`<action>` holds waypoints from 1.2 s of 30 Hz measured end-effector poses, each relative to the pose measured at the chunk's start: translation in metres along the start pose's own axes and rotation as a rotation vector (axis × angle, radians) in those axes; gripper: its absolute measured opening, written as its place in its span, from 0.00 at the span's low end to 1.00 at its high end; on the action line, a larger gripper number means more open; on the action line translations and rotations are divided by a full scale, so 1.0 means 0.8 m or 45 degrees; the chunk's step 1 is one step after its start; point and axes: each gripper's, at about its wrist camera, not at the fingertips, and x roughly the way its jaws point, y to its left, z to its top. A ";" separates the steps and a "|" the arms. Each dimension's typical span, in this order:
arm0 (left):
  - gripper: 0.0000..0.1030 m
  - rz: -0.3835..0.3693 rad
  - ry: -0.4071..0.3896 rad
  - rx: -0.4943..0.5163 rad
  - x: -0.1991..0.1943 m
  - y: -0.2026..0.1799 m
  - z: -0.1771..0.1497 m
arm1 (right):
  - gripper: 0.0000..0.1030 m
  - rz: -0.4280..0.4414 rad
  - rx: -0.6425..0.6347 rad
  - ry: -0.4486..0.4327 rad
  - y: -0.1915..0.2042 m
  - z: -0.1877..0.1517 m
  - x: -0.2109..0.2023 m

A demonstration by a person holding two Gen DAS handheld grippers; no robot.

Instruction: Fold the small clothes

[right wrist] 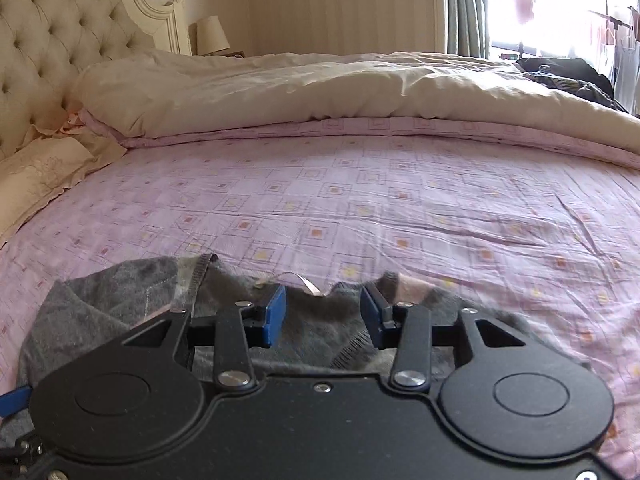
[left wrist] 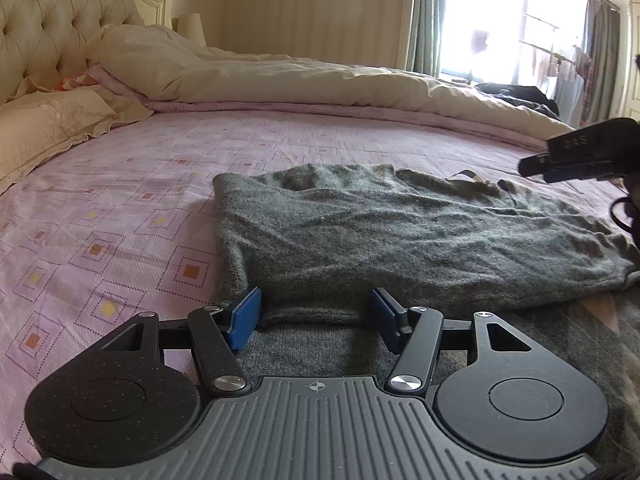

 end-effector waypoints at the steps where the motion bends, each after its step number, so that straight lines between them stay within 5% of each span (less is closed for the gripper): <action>1: 0.56 0.000 0.000 -0.001 0.000 0.000 0.000 | 0.50 0.000 -0.006 0.006 0.004 0.001 0.011; 6: 0.56 -0.001 0.000 -0.004 -0.001 0.000 0.000 | 0.51 -0.045 0.023 0.103 0.008 -0.023 0.052; 9: 0.56 -0.003 0.000 -0.007 -0.001 0.001 0.000 | 0.51 -0.065 -0.071 0.064 0.020 -0.034 0.045; 18: 0.56 -0.001 0.002 -0.006 -0.001 0.001 0.000 | 0.55 -0.132 -0.026 0.041 0.017 -0.025 0.049; 22: 0.56 0.003 0.002 -0.001 0.000 -0.001 0.000 | 0.57 -0.042 0.009 -0.049 0.027 -0.012 0.023; 30: 0.56 0.002 0.001 -0.005 0.000 -0.001 0.000 | 0.58 -0.031 -0.058 0.082 0.055 -0.016 0.069; 36: 0.56 -0.001 -0.001 -0.009 -0.002 0.000 0.000 | 0.60 -0.062 -0.100 0.051 0.058 -0.022 0.070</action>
